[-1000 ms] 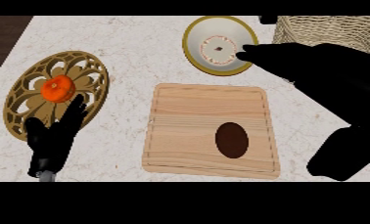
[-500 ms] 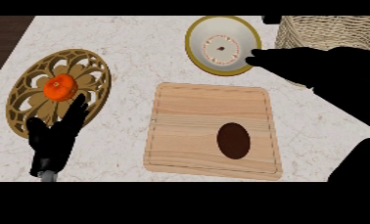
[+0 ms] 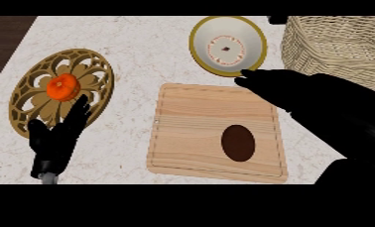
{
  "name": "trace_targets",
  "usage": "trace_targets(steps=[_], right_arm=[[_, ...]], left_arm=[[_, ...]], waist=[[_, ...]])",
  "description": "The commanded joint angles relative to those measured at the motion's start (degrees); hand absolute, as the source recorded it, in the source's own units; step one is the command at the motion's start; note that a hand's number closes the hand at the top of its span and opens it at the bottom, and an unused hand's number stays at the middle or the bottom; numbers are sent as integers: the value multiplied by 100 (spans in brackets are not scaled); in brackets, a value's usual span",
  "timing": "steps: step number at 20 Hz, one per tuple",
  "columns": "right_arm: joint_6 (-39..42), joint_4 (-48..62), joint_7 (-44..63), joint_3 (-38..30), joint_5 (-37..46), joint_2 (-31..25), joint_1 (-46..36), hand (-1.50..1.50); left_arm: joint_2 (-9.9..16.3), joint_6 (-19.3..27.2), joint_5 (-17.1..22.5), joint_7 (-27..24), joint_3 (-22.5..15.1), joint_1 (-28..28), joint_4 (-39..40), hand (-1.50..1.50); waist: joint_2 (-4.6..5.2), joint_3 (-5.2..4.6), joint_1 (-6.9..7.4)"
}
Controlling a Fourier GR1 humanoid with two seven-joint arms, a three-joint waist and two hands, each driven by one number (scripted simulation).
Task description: Pick the cupcake from the cutting board and place it in the basket
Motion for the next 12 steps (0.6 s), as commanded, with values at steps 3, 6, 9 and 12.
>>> trace_targets(steps=[3, 6, 9, 12], right_arm=[[-76, 179, 49, 521, 903, 253, 317, -150], [-216, 50, 34, 867, 1320, 383, 684, -150], [-250, 16, -158, 808, 1430, 366, 900, -150], [-293, 346, -296, 998, 1776, 616, 895, -150]], left_arm=[[-251, 13, -27, 449, -301, 314, 569, 0], [-112, -124, -56, 233, -199, 481, 562, 0], [-181, 8, -133, 302, -212, 519, 556, 0], [-234, -79, -115, 289, -165, 264, 769, 0]], waist=[[111, -92, 64], [90, -92, 56], [81, -88, 21], [110, -95, 33]])
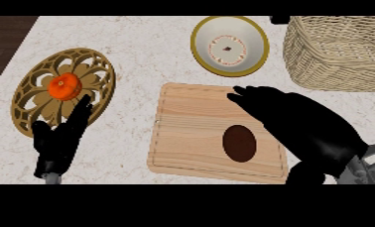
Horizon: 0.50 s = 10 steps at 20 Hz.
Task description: Pick the cupcake from the cutting board and place it in the basket
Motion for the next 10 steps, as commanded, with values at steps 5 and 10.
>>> trace_targets(steps=[5, 10], right_arm=[[-358, 296, -218, 389, 905, 470, 358, -150], [-489, 402, -641, 427, 1309, 428, 635, -150]], left_arm=[[-125, 61, -58, 610, -230, 388, 388, 0], [-64, -226, 40, 273, -78, 539, 554, 0]], waist=[[81, -107, 44], [81, -112, 34]])
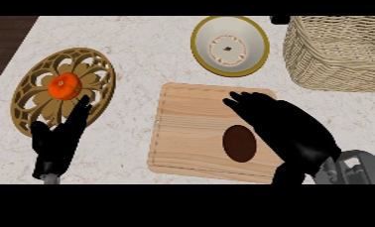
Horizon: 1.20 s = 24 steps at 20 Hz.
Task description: Pick the cupcake from the cutting board and place it in the basket
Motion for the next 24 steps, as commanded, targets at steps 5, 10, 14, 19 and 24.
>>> trace_targets(steps=[5, 10, 14, 19, 24], right_arm=[[-463, 522, -506, 273, 771, 432, 243, -150], [-631, 1032, -915, 425, 1217, 553, 328, -150], [-439, 903, -716, 609, 1317, 522, 492, -150], [-457, 1178, -680, 792, 1598, 630, 622, -150], [-425, 1654, -1117, 575, 1592, 692, 470, -150]], left_arm=[[-210, 51, -54, 567, -247, 282, 524, 0], [-85, -26, -40, 619, -121, 342, 349, 0], [-183, -57, -86, 450, -105, 397, 578, 0], [-274, -43, -179, 440, -147, 336, 642, 0], [-259, -76, -220, 400, -85, 368, 595, 0]], waist=[[90, -103, 25], [90, -101, 77], [75, -110, 0], [75, -109, -24], [81, -108, 16]])
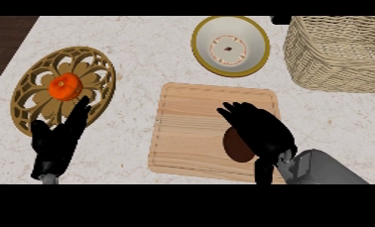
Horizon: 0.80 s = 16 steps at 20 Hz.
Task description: Pick the cupcake from the cutting board and place it in the basket
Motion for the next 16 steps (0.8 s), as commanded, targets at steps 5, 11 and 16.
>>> trace_targets(steps=[5, 11, 16], right_arm=[[-464, 480, -206, 282, 592, 480, 216, -150], [-355, 735, -422, 21, 568, 470, 121, -150], [-732, 1022, -1224, 282, 1249, 226, -5, 150]], left_arm=[[-97, -62, -13, 363, -46, 207, 674, 0], [-35, -195, -15, 362, -18, 393, 489, 0], [-222, -17, -128, 483, -158, 532, 214, 0]], waist=[[77, -104, -16], [73, -104, 22], [70, -99, 65]])
